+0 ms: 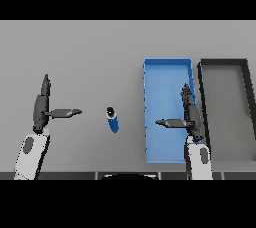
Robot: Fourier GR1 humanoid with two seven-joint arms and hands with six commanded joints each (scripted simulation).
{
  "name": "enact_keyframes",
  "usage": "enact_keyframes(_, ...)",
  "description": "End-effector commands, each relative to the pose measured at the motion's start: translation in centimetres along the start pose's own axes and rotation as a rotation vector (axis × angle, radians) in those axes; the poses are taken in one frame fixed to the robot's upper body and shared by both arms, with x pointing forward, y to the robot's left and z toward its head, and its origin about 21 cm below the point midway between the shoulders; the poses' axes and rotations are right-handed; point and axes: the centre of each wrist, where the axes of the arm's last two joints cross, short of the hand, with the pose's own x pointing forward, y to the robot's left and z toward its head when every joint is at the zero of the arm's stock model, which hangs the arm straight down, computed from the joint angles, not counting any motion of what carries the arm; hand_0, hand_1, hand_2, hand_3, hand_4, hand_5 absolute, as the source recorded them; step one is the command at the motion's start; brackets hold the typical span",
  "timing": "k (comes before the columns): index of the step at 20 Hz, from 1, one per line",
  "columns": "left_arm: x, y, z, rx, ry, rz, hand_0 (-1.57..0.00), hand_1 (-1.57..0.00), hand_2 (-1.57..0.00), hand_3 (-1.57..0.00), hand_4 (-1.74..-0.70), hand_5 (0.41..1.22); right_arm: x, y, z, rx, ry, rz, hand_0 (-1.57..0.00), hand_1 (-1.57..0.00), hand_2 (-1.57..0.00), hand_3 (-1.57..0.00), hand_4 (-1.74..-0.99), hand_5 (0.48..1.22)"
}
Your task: Pick up the blue pipe and place it into the blue bin.
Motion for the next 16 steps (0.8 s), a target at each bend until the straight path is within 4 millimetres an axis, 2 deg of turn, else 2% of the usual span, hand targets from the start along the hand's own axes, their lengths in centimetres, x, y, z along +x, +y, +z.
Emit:
enact_keyframes(1, 0.0, 0.0, 0.0, 0.000, -0.005, 0.001, 0.00, 0.00, 0.00, 0.00, -0.97, 0.594, 0.0, 0.0, 0.0, -0.001, 0.000, 0.000, 0.00, 0.00, 0.00, 0.00, -1.210, 0.594)
enact_keyframes(6, 0.0, -0.5, 0.2, -0.004, -0.016, 0.002, 0.00, 0.00, 0.00, 0.00, -0.97, 0.594, 0.0, -0.3, -0.1, 0.000, -0.002, -0.003, 0.00, 0.00, 0.00, 0.00, -1.210, 0.594)
enact_keyframes(7, 0.3, 0.6, 0.3, -0.157, -0.057, -0.080, 0.00, 0.00, 0.00, 0.00, -0.97, 0.594, 0.7, -1.3, 0.2, 0.057, -0.057, 0.150, 0.00, 0.00, 0.00, 0.00, -1.210, 0.594)
enact_keyframes(8, 0.5, 1.8, 0.1, -0.242, -0.065, -0.124, 0.00, 0.00, 0.00, 0.00, -0.97, 0.595, 0.8, -1.6, 0.6, 0.100, -0.086, 0.236, 0.00, 0.00, 0.00, 0.00, -1.206, 0.592)
enact_keyframes(11, 0.4, 3.3, 0.0, -0.352, -0.072, -0.172, 0.00, 0.00, 0.00, 0.00, -0.97, 0.596, 1.2, -1.8, 1.5, 0.147, -0.116, 0.337, 0.00, 0.00, 0.00, 0.00, -1.192, 0.587)
enact_keyframes(14, 0.7, 3.1, 0.2, -0.410, -0.098, -0.176, 0.00, 0.00, 0.00, 0.00, -0.97, 0.593, 1.6, -1.2, 1.6, 0.162, -0.110, 0.355, 0.00, 0.00, 0.00, 0.00, -1.187, 0.585)
enact_keyframes(16, 0.8, 2.8, 1.0, -0.474, -0.115, -0.170, 0.00, 0.00, 0.00, 0.00, -0.97, 0.586, 1.5, -1.8, 1.6, 0.152, -0.090, 0.360, 0.00, 0.00, 0.00, 0.00, -1.181, 0.580)
